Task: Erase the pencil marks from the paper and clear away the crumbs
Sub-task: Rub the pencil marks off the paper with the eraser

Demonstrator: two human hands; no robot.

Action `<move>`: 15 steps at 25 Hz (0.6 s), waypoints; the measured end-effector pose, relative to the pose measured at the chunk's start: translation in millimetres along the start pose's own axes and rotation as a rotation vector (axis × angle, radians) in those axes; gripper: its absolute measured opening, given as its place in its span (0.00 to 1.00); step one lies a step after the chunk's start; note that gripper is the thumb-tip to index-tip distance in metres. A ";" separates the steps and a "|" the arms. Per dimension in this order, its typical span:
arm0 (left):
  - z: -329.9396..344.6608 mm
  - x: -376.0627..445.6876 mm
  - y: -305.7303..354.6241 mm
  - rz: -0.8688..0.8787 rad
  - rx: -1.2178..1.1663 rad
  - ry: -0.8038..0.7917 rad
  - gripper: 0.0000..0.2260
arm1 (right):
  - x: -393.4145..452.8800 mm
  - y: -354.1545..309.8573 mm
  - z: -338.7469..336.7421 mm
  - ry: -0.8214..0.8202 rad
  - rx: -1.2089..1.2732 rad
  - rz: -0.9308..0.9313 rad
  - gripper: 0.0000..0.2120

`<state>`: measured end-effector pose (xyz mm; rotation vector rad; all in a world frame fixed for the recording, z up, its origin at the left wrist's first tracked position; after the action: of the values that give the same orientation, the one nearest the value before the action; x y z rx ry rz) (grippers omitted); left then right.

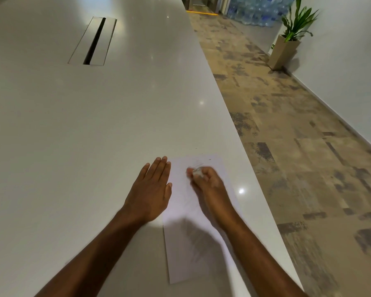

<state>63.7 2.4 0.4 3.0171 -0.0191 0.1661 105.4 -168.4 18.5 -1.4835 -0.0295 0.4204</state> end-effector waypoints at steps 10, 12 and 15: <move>-13.9 19.3 6.2 -0.020 -0.045 -0.029 0.26 | -7.6 -6.7 -40.8 0.255 -0.450 -0.205 0.07; -11.2 25.4 13.0 0.004 -0.039 -0.035 0.26 | -7.3 -8.7 -37.4 0.265 -0.558 -0.244 0.08; 2.7 27.6 13.6 0.059 -0.011 -0.057 0.29 | -2.5 -11.6 -31.2 0.265 -0.738 -0.244 0.09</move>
<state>91.2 -11.6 2.4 3.0108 -0.1146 0.0854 114.6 -199.3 27.1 -2.2213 -0.1680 -0.0044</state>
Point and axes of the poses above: each hand's wrist, its own x-axis towards the middle knuckle, its own z-axis out of the palm, y = z × x, the point moved 7 cm from there along x, towards the middle knuckle
